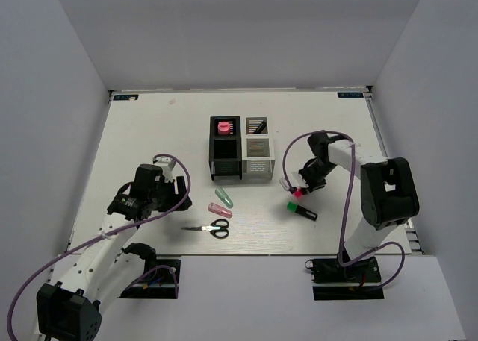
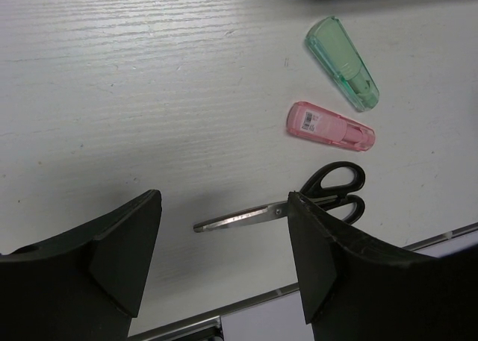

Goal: Sort the stationery into containers
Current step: Pick up the pen from the center of the board, then place the pen in the storage box.

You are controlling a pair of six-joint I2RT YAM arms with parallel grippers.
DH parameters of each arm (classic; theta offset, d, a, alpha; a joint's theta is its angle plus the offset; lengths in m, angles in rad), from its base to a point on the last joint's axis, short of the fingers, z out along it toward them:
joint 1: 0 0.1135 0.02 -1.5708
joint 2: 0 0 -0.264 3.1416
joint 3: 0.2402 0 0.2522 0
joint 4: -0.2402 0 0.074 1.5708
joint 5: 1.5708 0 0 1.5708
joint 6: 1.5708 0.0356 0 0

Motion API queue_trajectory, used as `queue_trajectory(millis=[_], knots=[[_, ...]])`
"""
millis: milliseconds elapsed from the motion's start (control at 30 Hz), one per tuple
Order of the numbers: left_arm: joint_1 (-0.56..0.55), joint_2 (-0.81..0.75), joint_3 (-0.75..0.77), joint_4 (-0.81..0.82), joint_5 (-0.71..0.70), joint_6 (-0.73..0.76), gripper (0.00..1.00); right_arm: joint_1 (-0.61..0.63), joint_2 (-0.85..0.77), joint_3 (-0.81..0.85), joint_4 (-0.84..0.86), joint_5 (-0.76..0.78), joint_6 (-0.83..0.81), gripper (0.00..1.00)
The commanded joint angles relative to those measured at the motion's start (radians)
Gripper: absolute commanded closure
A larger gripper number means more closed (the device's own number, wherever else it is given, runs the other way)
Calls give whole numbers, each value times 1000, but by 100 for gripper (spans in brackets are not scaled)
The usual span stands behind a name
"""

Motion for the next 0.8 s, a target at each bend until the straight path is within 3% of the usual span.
queue_trajectory(millis=[0,33,233,300,333,367,433,467,533,567,700,733,767], knots=[[5,-2,22,0,-5,10,21,-1,-5,116,49,-144,168,87],[5,-1,23,-5,-5,10,21,-1,-22,134,48,-157,318,87],[5,4,22,-2,-4,12,21,-1,-100,317,41,-311,702,90],[5,3,22,3,2,15,21,-1,-120,384,83,-347,918,90],[6,1,22,5,2,15,21,2,-125,401,163,-393,983,90],[5,-2,22,5,6,18,21,-1,-127,420,193,-414,1170,90],[6,1,19,9,12,19,21,2,-114,490,336,-474,1294,91],[5,1,17,11,13,19,21,8,-93,507,382,-491,1465,91],[5,0,17,14,16,24,21,7,-70,555,571,-552,1569,91],[3,3,14,15,13,24,21,8,-26,567,612,-586,1706,91],[5,9,8,20,18,27,21,22,98,632,816,-674,1907,93],[5,13,9,25,19,28,21,25,111,621,1001,-688,1922,93],[5,21,9,22,18,30,21,28,122,607,1050,-695,1962,93]])
